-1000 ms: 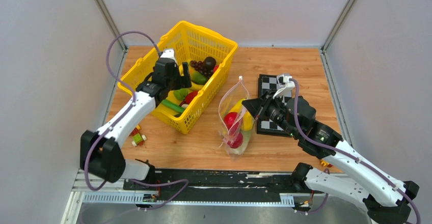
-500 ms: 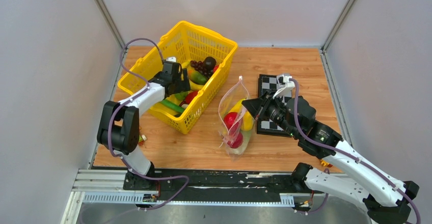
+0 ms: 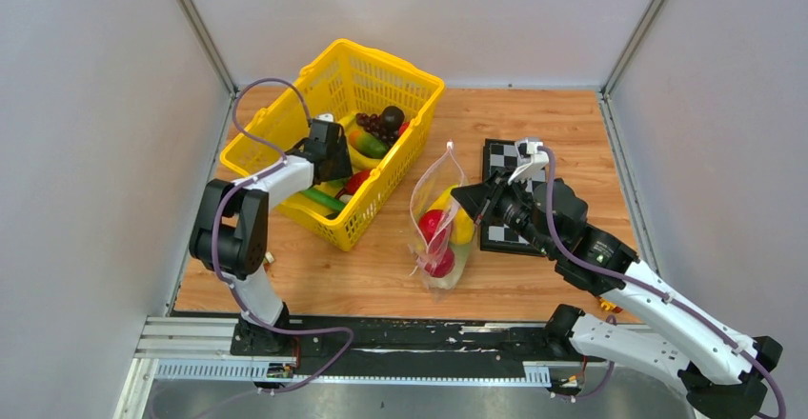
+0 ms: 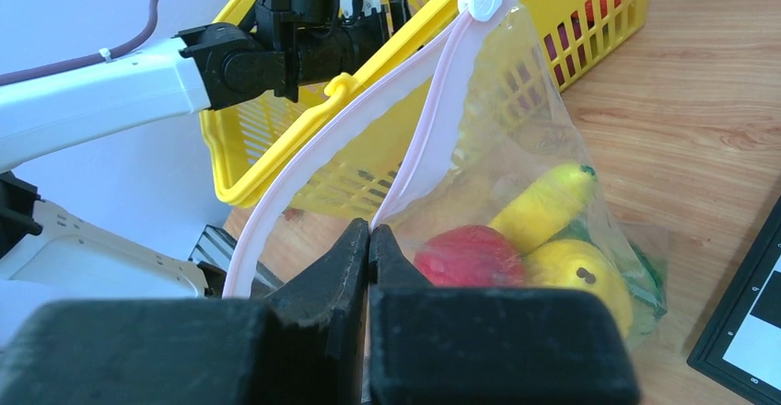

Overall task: Place the food in the zip-top bag and seal the zipper
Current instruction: Pick up the fake fruit from the bin, then place the fake fruit in the zipper food storage bag.

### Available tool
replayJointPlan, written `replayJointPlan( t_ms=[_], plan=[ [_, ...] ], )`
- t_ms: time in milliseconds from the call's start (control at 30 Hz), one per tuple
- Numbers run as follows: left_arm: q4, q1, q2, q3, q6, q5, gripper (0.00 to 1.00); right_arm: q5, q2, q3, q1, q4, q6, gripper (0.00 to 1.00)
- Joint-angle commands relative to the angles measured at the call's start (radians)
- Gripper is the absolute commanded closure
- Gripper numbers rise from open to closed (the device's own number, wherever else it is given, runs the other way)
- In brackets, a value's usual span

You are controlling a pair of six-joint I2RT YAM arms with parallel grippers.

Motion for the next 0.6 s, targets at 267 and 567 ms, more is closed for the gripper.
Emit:
replayJointPlan(
  t_ms=[267, 567],
  plan=[
    [0.013, 0.007, -0.319, -0.092, 0.017, 0.010, 0.67, -0.012, 0.000, 0.014, 0.001, 0.042, 0.007, 1.00],
    [0.039, 0.007, -0.561, -0.138, -0.028, 0.272, 0.69, -0.008, -0.008, 0.012, 0.002, 0.038, 0.010, 1.00]
  ],
)
